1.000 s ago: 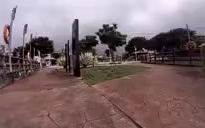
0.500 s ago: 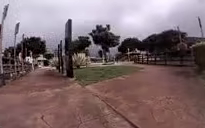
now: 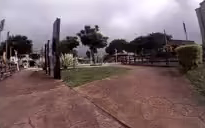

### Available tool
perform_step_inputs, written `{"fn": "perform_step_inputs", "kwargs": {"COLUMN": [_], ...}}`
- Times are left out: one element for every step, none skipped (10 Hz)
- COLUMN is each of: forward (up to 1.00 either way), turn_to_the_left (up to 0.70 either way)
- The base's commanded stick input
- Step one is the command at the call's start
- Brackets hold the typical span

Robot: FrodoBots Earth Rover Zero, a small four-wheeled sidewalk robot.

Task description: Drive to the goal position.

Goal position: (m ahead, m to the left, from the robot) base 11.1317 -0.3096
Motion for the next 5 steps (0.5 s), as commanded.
{"fn": "perform_step_inputs", "kwargs": {"forward": [0.00,0.00,0.00,0.00,0.00], "turn_to_the_left": [-1.00,-1.00,-1.00,-1.00,-1.00]}}
